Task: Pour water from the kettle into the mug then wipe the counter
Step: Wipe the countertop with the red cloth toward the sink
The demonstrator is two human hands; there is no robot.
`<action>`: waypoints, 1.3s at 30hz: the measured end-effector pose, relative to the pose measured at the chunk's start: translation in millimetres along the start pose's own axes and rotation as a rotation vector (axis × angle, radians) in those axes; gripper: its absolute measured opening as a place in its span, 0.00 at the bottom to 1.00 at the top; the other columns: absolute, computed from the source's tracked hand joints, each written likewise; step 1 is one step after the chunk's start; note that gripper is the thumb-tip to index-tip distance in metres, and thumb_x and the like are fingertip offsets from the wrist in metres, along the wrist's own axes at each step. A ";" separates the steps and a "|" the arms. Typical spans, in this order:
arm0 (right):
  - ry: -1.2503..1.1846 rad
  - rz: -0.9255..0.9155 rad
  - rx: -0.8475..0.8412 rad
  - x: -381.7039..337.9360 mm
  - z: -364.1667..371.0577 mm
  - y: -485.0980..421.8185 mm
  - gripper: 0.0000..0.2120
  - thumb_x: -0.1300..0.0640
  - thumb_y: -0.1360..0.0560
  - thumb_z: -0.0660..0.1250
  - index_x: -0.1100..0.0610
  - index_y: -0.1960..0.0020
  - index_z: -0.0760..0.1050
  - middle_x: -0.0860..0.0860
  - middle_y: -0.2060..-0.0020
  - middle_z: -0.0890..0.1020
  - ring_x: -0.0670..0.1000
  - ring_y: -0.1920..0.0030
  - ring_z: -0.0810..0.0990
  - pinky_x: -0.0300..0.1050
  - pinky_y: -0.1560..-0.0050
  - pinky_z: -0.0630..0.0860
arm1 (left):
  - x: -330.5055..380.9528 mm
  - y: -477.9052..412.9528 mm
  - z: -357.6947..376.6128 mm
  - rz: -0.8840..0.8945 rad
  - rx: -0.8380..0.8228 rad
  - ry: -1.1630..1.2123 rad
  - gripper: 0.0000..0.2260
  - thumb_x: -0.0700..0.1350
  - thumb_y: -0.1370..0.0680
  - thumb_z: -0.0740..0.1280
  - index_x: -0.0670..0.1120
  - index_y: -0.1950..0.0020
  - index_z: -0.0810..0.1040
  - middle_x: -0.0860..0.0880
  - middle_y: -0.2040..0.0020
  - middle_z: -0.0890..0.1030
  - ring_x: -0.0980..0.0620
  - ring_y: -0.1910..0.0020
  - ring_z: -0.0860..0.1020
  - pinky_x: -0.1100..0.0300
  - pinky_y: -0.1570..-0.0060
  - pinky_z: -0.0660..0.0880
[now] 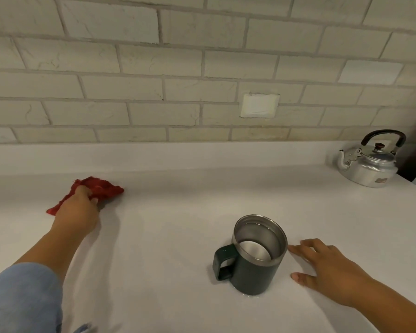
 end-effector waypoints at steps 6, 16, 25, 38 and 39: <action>-0.031 0.000 -0.031 -0.3 -0.5 4.0 0.32 0.33 0.26 0.56 0.37 0.25 0.51 0.43 0.25 0.53 0.49 0.28 0.59 0.43 0.33 0.65 | 33.8 44.4 -67.3 0.065 0.137 0.262 0.13 0.46 0.20 0.59 0.40 0.39 0.71 0.36 0.47 0.78 0.35 0.49 0.75 0.49 0.53 0.69; -0.896 -0.276 0.413 -70.3 -136.2 65.5 0.08 0.44 0.30 0.70 0.44 0.52 0.82 0.36 0.54 0.84 0.35 0.51 0.79 0.24 0.55 0.70 | 138.6 173.3 -117.8 0.473 -0.430 0.419 0.15 0.66 0.31 0.62 0.60 0.54 0.81 0.57 0.61 0.85 0.58 0.64 0.83 0.60 0.61 0.76; -1.154 -0.619 -0.278 -111.0 -91.0 112.0 0.22 0.41 0.37 0.75 0.42 0.44 0.77 0.44 0.52 0.84 0.45 0.50 0.83 0.38 0.53 0.77 | 258.5 266.1 -84.0 0.626 -0.774 0.913 0.10 0.55 0.26 0.65 0.53 0.53 0.83 0.51 0.55 0.85 0.55 0.57 0.83 0.66 0.59 0.78; -1.059 0.046 0.696 191.2 -149.7 99.3 0.09 0.51 0.23 0.64 0.36 0.50 0.76 0.42 0.57 0.83 0.44 0.55 0.82 0.40 0.57 0.76 | 329.6 303.0 -23.9 0.528 -0.657 0.856 0.12 0.57 0.33 0.64 0.60 0.54 0.82 0.57 0.52 0.85 0.59 0.54 0.83 0.66 0.53 0.77; -1.016 0.124 0.762 224.1 -157.1 100.2 0.08 0.51 0.23 0.64 0.37 0.52 0.76 0.43 0.56 0.82 0.46 0.55 0.81 0.43 0.57 0.76 | 334.5 306.2 -17.9 0.529 -0.663 0.863 0.12 0.58 0.34 0.64 0.60 0.54 0.83 0.56 0.52 0.85 0.58 0.54 0.83 0.68 0.55 0.77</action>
Point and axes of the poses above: each hand's wrist, its own y-axis away from the middle knuckle, its own z-axis out of the palm, x = y × z, the point moved 6 cm from there along -y, towards the middle knuckle
